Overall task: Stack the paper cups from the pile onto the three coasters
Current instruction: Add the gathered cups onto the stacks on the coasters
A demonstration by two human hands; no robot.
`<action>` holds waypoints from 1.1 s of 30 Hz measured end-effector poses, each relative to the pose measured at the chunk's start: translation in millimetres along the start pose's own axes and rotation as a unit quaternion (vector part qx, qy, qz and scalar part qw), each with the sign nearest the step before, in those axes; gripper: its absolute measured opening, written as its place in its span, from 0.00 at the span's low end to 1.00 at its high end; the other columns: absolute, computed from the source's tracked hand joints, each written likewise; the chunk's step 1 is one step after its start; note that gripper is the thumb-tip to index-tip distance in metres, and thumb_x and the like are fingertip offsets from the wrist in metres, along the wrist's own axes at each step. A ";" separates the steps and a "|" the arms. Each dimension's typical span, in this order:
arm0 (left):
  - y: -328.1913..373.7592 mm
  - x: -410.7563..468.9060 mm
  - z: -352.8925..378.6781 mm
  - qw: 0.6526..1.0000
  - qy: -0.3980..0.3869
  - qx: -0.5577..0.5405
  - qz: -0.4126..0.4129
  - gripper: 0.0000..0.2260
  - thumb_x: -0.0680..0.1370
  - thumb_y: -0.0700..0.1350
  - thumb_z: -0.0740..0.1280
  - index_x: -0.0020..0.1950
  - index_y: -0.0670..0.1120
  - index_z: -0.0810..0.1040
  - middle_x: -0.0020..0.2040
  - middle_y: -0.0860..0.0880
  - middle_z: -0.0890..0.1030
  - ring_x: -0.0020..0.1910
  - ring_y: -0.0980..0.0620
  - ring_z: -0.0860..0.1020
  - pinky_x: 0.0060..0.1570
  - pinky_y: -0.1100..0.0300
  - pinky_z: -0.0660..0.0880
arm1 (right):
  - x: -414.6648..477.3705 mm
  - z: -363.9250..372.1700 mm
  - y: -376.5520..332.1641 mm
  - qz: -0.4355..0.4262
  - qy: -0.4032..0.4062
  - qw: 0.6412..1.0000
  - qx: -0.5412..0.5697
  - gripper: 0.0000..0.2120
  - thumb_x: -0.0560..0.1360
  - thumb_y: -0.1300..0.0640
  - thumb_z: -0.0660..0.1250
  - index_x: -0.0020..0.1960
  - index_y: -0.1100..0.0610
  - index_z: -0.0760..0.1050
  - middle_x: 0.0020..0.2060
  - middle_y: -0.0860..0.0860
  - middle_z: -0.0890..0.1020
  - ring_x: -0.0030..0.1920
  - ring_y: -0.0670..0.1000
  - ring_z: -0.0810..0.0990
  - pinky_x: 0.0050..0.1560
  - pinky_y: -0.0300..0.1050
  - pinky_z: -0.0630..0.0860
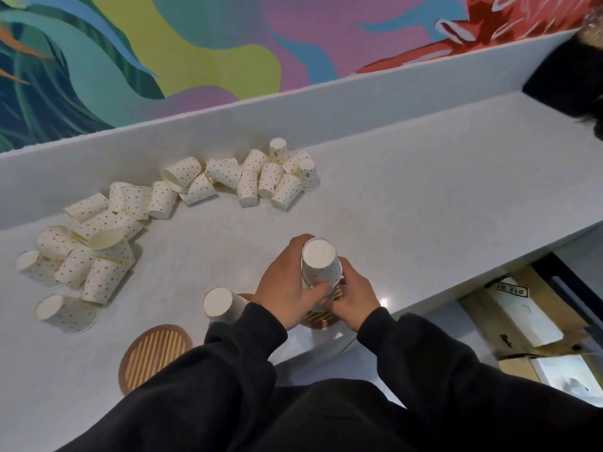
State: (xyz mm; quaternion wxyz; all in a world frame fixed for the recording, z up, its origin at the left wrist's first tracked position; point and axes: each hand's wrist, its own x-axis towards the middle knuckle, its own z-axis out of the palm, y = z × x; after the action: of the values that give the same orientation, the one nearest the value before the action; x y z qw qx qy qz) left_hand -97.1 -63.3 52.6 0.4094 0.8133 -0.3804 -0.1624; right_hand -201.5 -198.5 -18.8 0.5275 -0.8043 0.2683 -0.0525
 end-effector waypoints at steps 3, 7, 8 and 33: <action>-5.6 0.1 6.3 1.000 -0.013 0.025 0.007 0.29 0.73 0.52 0.77 0.67 0.62 0.64 0.64 0.58 0.76 0.61 0.57 0.75 0.63 0.58 0.75 | 2.2 -0.2 5.5 -0.005 0.003 1.000 -0.003 0.34 0.70 0.55 0.79 0.67 0.34 0.67 0.60 0.36 0.79 0.62 0.44 0.78 0.66 0.51 0.78; -13.6 0.9 10.8 0.999 -0.014 0.035 0.003 0.29 0.72 0.51 0.76 0.63 0.65 0.62 0.61 0.59 0.75 0.58 0.58 0.74 0.59 0.59 0.76 | 4.7 -1.2 11.0 -0.009 0.002 1.000 -0.005 0.35 0.67 0.54 0.79 0.68 0.35 0.68 0.60 0.35 0.79 0.62 0.42 0.78 0.66 0.53 0.79; -15.4 1.0 12.1 0.999 -0.015 0.039 0.002 0.29 0.72 0.51 0.76 0.63 0.66 0.61 0.61 0.59 0.75 0.57 0.58 0.74 0.58 0.59 0.76 | 4.9 -1.3 11.8 -0.009 0.002 1.000 -0.004 0.35 0.67 0.54 0.79 0.68 0.35 0.68 0.60 0.34 0.79 0.62 0.42 0.78 0.67 0.53 0.78; 5.4 -32.3 -83.0 0.985 0.121 -0.119 -0.017 0.20 0.76 0.48 0.76 0.66 0.56 0.76 0.62 0.61 0.80 0.63 0.57 0.78 0.56 0.61 0.79 | -9.7 -69.5 -108.4 -0.211 0.070 0.969 0.107 0.36 0.68 0.35 0.78 0.71 0.46 0.71 0.70 0.47 0.77 0.73 0.52 0.74 0.69 0.60 0.74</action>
State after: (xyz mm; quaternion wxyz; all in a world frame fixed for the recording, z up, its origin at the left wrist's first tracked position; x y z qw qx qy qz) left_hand -73.2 4.0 106.1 0.5438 0.7784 -0.2923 -0.1136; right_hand -194.5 -218.3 108.6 0.5677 -0.7759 0.1209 -0.2471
